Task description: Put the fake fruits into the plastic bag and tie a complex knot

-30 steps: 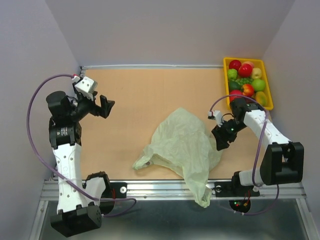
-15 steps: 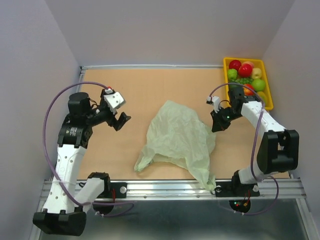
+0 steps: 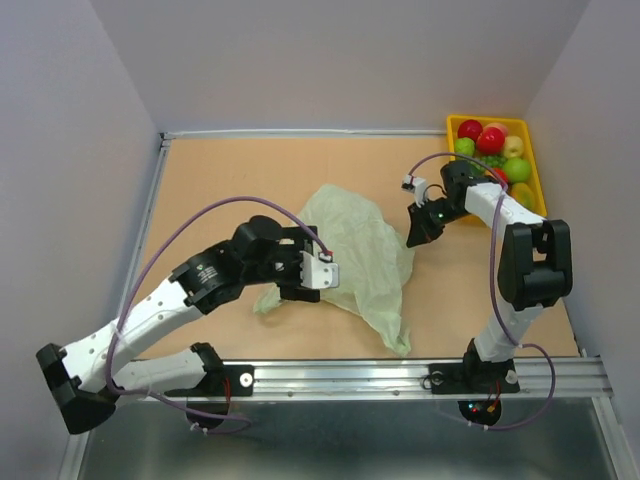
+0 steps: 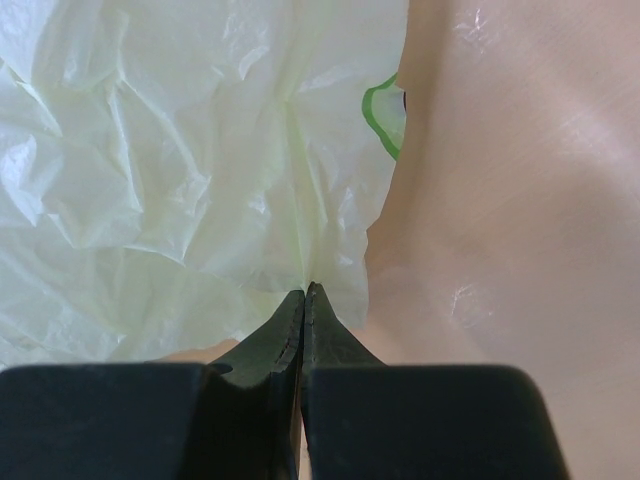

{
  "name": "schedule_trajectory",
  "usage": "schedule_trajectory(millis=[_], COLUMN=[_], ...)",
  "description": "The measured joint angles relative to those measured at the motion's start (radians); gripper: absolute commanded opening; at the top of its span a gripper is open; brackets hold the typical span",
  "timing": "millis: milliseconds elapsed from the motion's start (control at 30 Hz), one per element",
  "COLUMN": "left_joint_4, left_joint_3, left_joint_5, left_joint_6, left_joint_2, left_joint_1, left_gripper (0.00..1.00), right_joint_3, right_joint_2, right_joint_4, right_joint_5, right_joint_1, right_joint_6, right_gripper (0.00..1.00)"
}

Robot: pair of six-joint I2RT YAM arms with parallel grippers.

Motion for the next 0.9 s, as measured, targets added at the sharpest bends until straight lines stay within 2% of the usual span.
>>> schedule_trajectory(millis=[167, 367, 900], left_joint_4=[0.093, 0.162, 0.259], left_joint_3=[-0.043, -0.119, -0.191], left_joint_5=[-0.148, -0.278, -0.350], left_joint_6=[0.076, 0.207, 0.366], left_joint_2=[0.082, 0.158, 0.357], left_joint_1=[-0.154, -0.251, -0.263], left_gripper=[0.99, 0.99, 0.99], right_joint_3=[0.013, 0.013, 0.013], right_joint_2=[0.021, 0.021, 0.021], right_joint_4=[0.013, 0.015, 0.015], right_joint_5=[-0.004, -0.004, -0.003], right_joint_1=[0.012, 0.019, 0.039], right_joint_6=[0.009, 0.009, 0.000], right_gripper=[0.02, 0.04, 0.08])
